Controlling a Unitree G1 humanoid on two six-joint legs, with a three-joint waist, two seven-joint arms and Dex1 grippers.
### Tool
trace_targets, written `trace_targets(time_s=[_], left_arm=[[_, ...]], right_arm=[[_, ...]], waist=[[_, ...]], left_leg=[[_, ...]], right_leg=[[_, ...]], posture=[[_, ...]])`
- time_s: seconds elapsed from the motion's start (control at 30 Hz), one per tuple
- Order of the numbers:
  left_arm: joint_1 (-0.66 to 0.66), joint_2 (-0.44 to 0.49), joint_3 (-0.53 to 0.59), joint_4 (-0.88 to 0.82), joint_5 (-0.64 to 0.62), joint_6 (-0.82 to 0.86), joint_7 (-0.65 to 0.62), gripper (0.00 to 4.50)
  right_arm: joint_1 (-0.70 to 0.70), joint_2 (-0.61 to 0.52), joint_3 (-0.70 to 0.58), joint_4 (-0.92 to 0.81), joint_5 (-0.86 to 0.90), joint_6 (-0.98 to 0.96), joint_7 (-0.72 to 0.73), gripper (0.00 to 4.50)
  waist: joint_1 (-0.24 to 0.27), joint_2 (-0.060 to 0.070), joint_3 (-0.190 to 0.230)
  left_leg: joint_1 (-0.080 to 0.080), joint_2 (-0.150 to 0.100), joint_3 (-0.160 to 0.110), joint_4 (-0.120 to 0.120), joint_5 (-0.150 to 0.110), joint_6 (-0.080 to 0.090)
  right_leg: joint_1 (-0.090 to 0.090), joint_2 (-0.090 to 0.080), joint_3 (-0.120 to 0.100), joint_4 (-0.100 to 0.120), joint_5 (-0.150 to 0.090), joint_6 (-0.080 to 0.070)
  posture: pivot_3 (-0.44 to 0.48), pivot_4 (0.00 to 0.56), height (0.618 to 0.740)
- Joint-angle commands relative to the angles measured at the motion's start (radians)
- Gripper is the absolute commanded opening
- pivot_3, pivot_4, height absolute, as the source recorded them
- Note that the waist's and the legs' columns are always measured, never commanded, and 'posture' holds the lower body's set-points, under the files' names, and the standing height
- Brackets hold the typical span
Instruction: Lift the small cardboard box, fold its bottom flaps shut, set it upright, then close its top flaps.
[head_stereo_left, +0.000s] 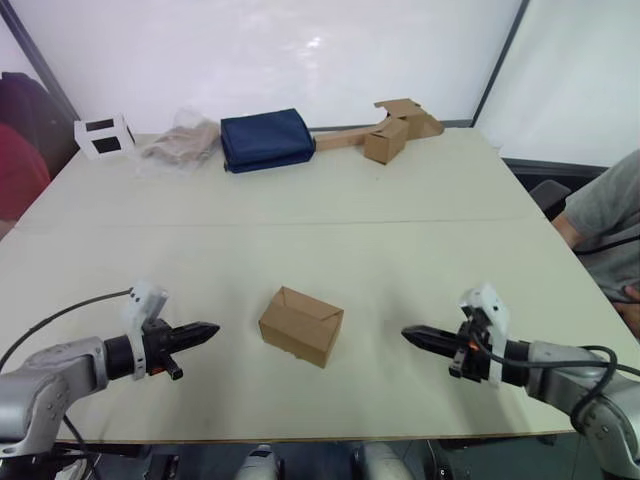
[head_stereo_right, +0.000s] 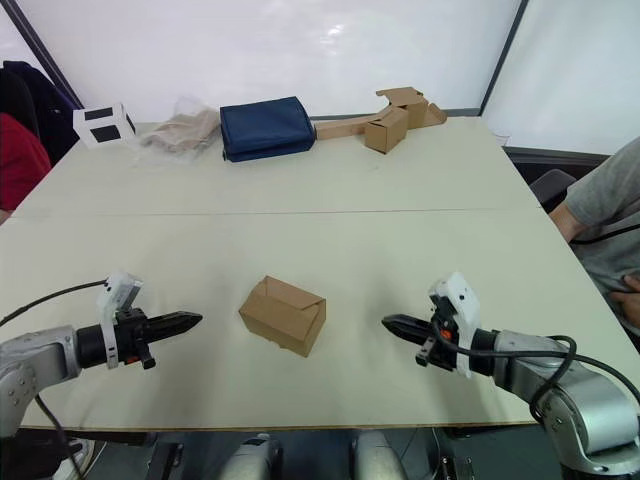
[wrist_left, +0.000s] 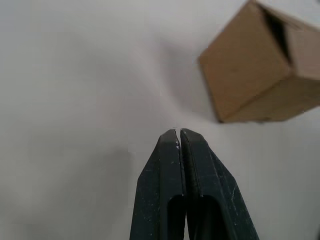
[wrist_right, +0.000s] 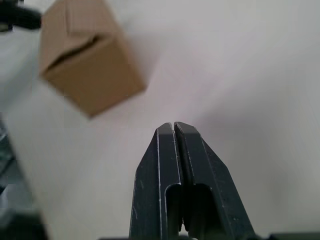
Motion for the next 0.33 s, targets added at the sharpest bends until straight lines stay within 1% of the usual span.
trace_targets(time_s=[0.03, 0.1, 0.23, 0.33], left_arm=[[0.048, 0.010, 0.040, -0.017, -0.028, -0.002, -0.005, 0.08], [0.071, 0.009, 0.046, 0.000, -0.042, -0.007, -0.017, 0.08], [0.055, 0.013, 0.055, 0.012, -0.092, 0.014, -0.017, 0.08], [0.053, 0.019, 0.048, 0.013, -0.096, 0.001, -0.019, 0.08]], right_arm=[[0.005, -0.019, -0.009, 0.023, 0.014, -0.047, 0.017, 0.00], [-0.004, -0.020, 0.010, 0.045, 0.001, -0.071, 0.014, 0.00], [-0.013, -0.014, 0.024, 0.062, 0.004, -0.091, 0.000, 0.00], [-0.003, -0.020, 0.034, 0.068, -0.001, -0.107, -0.005, 0.00]], waist=[[-0.001, 0.000, 0.000], [-0.003, 0.000, 0.000], [0.002, 0.000, 0.000], [0.004, 0.000, 0.000]], left_leg=[[0.004, 0.000, 0.001, -0.001, 0.000, 0.000], [0.004, 0.001, 0.001, -0.003, 0.000, 0.000], [0.001, 0.001, 0.002, -0.003, -0.001, 0.001], [0.002, 0.001, 0.002, -0.003, -0.001, 0.001]], right_leg=[[0.004, 0.000, 0.000, -0.002, 0.000, 0.000], [0.004, 0.001, 0.001, -0.004, 0.000, 0.000], [0.002, 0.001, 0.001, -0.005, 0.000, 0.000], [0.003, 0.000, 0.001, -0.005, 0.000, 0.000]], posture=[[0.000, 0.150, 0.740], [0.000, 0.150, 0.740], [0.000, 0.150, 0.740], [0.000, 0.150, 0.740]])
